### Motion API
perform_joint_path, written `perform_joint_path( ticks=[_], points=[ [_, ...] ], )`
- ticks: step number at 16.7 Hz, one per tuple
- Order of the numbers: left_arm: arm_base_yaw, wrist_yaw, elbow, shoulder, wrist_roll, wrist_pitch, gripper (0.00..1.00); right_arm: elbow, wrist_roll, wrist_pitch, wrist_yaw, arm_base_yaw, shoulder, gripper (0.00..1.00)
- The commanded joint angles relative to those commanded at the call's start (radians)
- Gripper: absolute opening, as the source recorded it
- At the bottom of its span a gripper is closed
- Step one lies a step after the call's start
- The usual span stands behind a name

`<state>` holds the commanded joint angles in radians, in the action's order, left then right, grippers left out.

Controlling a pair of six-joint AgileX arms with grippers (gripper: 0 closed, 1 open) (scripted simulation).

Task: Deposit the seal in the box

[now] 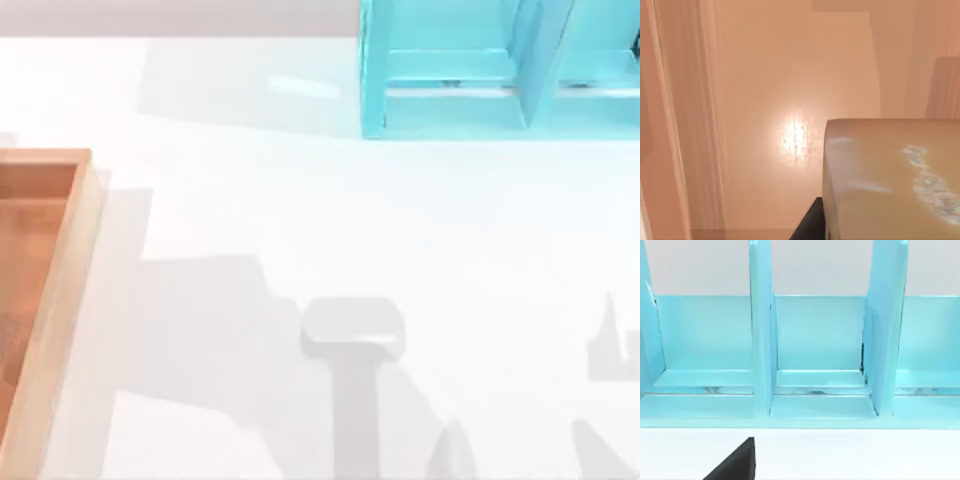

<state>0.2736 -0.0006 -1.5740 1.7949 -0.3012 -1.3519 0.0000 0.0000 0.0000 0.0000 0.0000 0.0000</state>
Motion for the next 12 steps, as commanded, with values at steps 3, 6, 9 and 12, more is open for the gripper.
perform_joint_path(
  ticks=[3, 6, 9, 12],
  points=[
    [0.003, 0.001, 0.090, 0.004, 0.000, 0.099, 0.00, 0.000, 0.000, 0.000, 0.000, 0.000, 0.000, 1.00],
    [0.005, 0.001, 0.179, 0.010, -0.002, 0.194, 0.00, 0.000, 0.000, 0.000, 0.000, 0.000, 0.000, 1.00],
    [0.006, 0.002, 0.200, 0.013, -0.003, 0.216, 0.00, 0.000, 0.000, 0.000, 0.000, 0.000, 0.000, 1.00],
    [0.006, 0.002, 0.200, 0.013, -0.003, 0.216, 0.08, 0.000, 0.000, 0.000, 0.000, 0.000, 0.000, 1.00]
  ],
)
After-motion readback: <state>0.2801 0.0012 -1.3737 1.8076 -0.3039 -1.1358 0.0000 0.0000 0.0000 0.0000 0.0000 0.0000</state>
